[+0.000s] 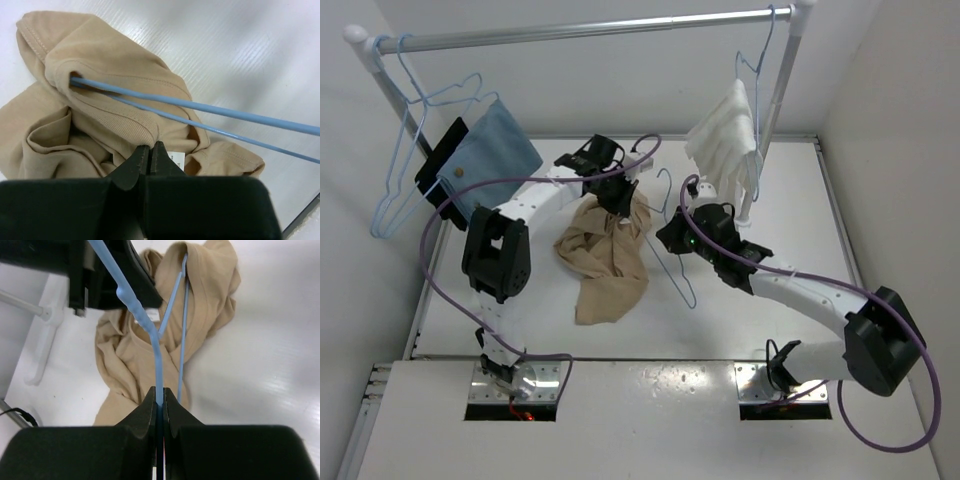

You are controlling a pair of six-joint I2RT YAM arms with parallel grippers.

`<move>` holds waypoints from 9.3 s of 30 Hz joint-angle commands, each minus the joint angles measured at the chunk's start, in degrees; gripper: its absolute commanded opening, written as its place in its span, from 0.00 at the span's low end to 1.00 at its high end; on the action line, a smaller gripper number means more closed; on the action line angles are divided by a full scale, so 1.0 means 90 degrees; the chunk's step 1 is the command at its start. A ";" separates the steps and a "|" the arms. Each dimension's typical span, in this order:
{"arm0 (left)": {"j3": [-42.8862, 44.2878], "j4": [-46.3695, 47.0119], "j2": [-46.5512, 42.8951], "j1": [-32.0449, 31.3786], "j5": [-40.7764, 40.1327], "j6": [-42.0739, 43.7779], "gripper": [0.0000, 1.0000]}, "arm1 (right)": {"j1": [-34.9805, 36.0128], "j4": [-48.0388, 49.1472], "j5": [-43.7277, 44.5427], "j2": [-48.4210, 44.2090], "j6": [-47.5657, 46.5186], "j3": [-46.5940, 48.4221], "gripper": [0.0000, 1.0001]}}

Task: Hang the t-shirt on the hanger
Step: Place tshirt on hanger

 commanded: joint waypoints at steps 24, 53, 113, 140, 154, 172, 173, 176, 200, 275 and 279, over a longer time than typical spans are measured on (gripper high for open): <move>-0.1872 -0.0199 -0.2266 -0.0638 0.0639 0.0648 0.06 | 0.0332 0.1723 0.0785 0.0902 0.1314 0.0050 0.00; -0.1921 0.0152 -0.2219 0.1080 0.2336 0.7393 1.00 | 0.0547 0.7298 -0.0667 0.2690 -0.0785 -0.1559 0.00; 0.0228 -0.3989 0.0253 0.0797 0.2952 1.0551 0.00 | 0.0430 0.6538 -0.1539 0.2602 -0.1401 -0.0760 0.00; -0.1732 -0.0474 -0.2305 0.0729 0.0844 0.4956 0.00 | 0.0674 -0.0855 0.1188 -0.0670 -0.0951 0.0833 0.39; -0.3502 0.0142 -0.3468 0.0729 0.0668 0.4272 0.00 | 0.0801 -0.0748 -0.1156 0.1125 0.0142 0.0695 0.40; -0.3571 0.0201 -0.3468 0.0729 0.0737 0.3872 0.00 | 0.0859 0.1020 -0.1188 0.2806 0.0376 0.0314 0.51; -0.3571 0.0201 -0.3468 0.0729 0.0737 0.3871 0.00 | 0.0859 0.1020 -0.1187 0.2884 0.0377 0.0383 0.48; -0.3571 0.0201 -0.3468 0.0729 0.0737 0.3813 0.00 | 0.0859 0.1087 -0.0924 0.3012 0.0571 0.0383 0.40; -0.3395 -0.2309 -0.3888 0.2243 0.2084 0.7524 0.00 | -0.0146 -0.0270 0.1489 -0.0191 0.2515 -0.2292 0.00; -0.4470 -0.0219 -0.4171 0.1832 0.0571 0.4311 0.00 | 0.1787 -0.2623 0.0591 0.4242 0.0894 0.3334 0.31; -0.4470 -0.0219 -0.4298 0.1832 0.0512 0.4311 0.00 | 0.1670 -0.2437 0.0989 0.3619 0.1138 0.2533 0.05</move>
